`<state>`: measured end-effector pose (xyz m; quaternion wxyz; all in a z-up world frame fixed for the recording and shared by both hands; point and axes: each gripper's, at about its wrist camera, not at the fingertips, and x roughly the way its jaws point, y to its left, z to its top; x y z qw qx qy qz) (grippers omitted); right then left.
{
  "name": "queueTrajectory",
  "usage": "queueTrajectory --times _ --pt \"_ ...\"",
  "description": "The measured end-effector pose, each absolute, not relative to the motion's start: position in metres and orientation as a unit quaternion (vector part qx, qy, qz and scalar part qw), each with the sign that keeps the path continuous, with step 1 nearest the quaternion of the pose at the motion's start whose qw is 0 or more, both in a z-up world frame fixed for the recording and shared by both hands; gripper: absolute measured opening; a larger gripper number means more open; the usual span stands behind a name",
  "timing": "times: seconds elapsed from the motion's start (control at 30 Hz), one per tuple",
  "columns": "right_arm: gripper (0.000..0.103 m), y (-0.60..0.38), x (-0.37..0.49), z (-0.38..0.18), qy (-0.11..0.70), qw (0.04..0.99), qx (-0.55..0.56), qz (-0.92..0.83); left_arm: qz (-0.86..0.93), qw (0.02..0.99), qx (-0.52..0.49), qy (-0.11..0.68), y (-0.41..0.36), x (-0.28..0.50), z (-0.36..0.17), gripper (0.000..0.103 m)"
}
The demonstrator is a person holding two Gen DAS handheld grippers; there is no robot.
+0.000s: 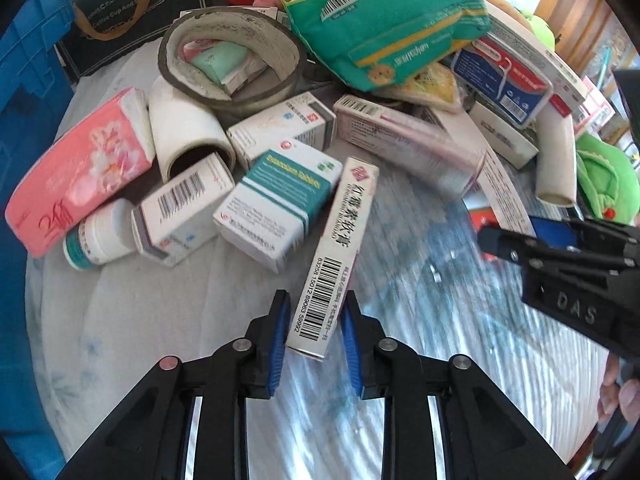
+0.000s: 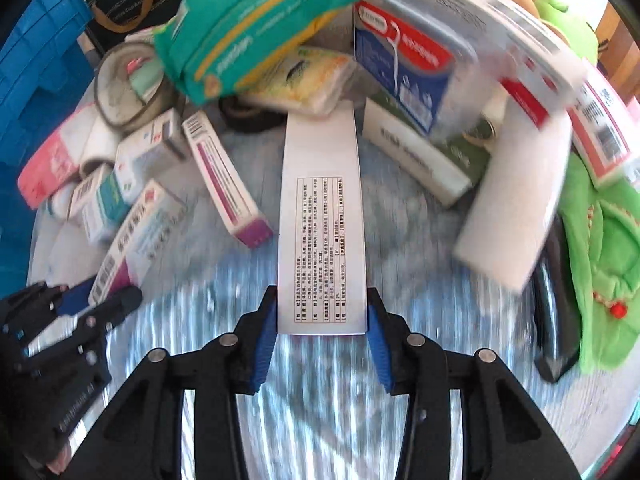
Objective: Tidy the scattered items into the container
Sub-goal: 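Lift both boxes and carry them over the blue crate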
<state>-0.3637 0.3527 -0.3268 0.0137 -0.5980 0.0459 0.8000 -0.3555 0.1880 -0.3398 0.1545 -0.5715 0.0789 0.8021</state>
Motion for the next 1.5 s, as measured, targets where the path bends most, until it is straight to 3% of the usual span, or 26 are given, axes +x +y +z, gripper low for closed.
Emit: queueTrajectory --times 0.37,0.4,0.5,0.53,0.77,0.8,0.87,0.9,0.93,0.97,1.0,1.5 --pt "0.041 0.352 -0.29 -0.324 0.041 0.008 -0.616 0.787 0.793 0.172 -0.582 0.055 0.161 -0.301 -0.342 0.019" --pt "0.042 0.353 -0.287 -0.322 0.042 0.01 -0.613 0.789 0.793 0.171 -0.583 0.052 0.158 -0.299 -0.342 0.023" --pt "0.066 0.357 -0.286 -0.314 0.046 0.014 -0.602 0.797 0.799 0.164 -0.578 0.04 0.15 -0.301 -0.338 0.056" --pt "0.073 0.357 -0.288 -0.31 0.045 0.013 -0.598 0.8 0.804 0.16 -0.571 0.035 0.146 -0.302 -0.334 0.06" --pt "0.074 0.359 -0.31 -0.298 0.047 0.01 -0.584 0.81 0.81 0.145 -0.567 0.044 0.162 -0.339 -0.317 0.063" --pt "0.074 0.359 -0.314 -0.299 0.045 0.01 -0.586 0.809 0.808 0.145 -0.569 0.048 0.167 -0.344 -0.318 0.061" --pt "0.073 0.357 -0.321 -0.304 0.042 0.011 -0.591 0.806 0.801 0.143 -0.578 0.058 0.183 -0.349 -0.329 0.047" --pt "0.071 0.356 -0.324 -0.307 0.04 0.012 -0.595 0.803 0.799 0.141 -0.581 0.065 0.19 -0.35 -0.335 0.033" --pt "0.058 0.355 -0.325 -0.31 0.04 0.012 -0.6 0.799 0.803 0.139 -0.575 0.073 0.192 -0.349 -0.334 0.02" --pt "0.043 0.354 -0.327 -0.314 0.041 0.011 -0.604 0.796 0.802 0.141 -0.575 0.076 0.193 -0.348 -0.334 0.018" --pt "0.041 0.353 -0.328 -0.317 0.039 0.012 -0.608 0.793 0.801 0.142 -0.576 0.08 0.195 -0.347 -0.334 0.018" --pt "0.04 0.342 -0.308 -0.262 0.049 -0.002 -0.561 0.827 0.837 0.142 -0.524 0.07 0.183 -0.33 -0.278 0.018"
